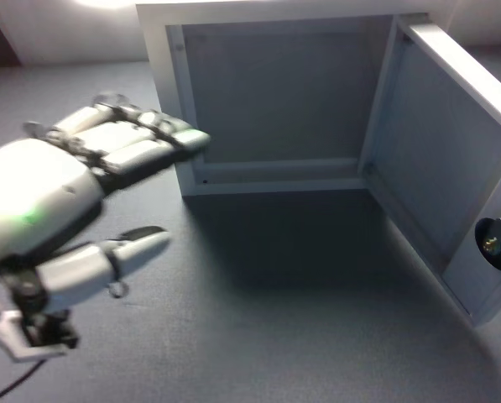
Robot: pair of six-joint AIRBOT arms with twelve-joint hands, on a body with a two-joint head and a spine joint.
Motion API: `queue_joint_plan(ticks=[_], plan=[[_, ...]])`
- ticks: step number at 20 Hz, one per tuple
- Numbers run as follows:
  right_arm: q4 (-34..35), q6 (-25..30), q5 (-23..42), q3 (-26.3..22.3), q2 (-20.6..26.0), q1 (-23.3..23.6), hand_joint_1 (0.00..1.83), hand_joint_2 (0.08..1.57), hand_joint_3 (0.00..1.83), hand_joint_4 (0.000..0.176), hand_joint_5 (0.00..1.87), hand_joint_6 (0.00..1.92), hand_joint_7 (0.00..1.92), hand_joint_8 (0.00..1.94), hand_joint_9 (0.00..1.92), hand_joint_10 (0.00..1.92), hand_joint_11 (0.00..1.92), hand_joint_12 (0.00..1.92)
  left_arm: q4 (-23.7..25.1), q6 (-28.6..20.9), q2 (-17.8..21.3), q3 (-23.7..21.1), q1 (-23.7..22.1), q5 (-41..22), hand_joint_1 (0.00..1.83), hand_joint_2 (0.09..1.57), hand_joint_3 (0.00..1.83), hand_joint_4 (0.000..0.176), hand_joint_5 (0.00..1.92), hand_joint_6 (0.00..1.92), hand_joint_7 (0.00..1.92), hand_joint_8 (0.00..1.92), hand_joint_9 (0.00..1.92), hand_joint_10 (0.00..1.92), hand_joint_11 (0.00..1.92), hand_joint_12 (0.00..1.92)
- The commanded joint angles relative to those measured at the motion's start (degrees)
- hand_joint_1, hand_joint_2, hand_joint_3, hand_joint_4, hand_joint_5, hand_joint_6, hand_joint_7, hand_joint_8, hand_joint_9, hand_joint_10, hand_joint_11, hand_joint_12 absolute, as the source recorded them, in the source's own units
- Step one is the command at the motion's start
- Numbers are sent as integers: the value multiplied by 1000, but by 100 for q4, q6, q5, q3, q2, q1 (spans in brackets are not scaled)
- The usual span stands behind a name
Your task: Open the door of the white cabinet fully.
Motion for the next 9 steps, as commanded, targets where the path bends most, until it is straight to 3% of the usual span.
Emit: queue_joint_plan(ticks=[1, 3, 4, 6, 9], plan=[[198, 43, 834, 8, 49, 17, 813, 1320, 0, 0, 369, 3, 309, 2, 247, 5, 117, 234, -182, 15, 75, -23, 69, -1038, 497, 1471, 6, 0, 124, 11, 77, 14, 52, 14, 0, 137], [262, 42, 891, 4, 78, 17, 826, 1324, 0, 0, 371, 3, 324, 7, 265, 10, 133, 237, -559, 14, 176, -22, 309, -1350, 406, 1455, 1, 0, 92, 4, 32, 5, 2, 0, 0, 5], [346, 30, 986, -18, 89, 16, 792, 1321, 0, 0, 374, 3, 340, 9, 281, 12, 142, 235, -839, 13, 209, -15, 481, -1616, 506, 1451, 0, 0, 123, 12, 59, 12, 5, 2, 0, 0], [415, 12, 1099, -50, 119, 16, 728, 1290, 0, 0, 383, 0, 357, 0, 287, 2, 147, 194, -1156, -26, 206, 25, 636, -1862, 524, 1483, 5, 0, 147, 7, 117, 13, 77, 15, 44, 26], [527, 12, 1310, -75, 174, 14, 816, 1271, 0, 0, 403, 0, 400, 0, 338, 1, 288, 106, -1412, -178, 244, 41, 847, -2269, 541, 1479, 2, 0, 111, 0, 66, 1, 9, 0, 0, 0]])
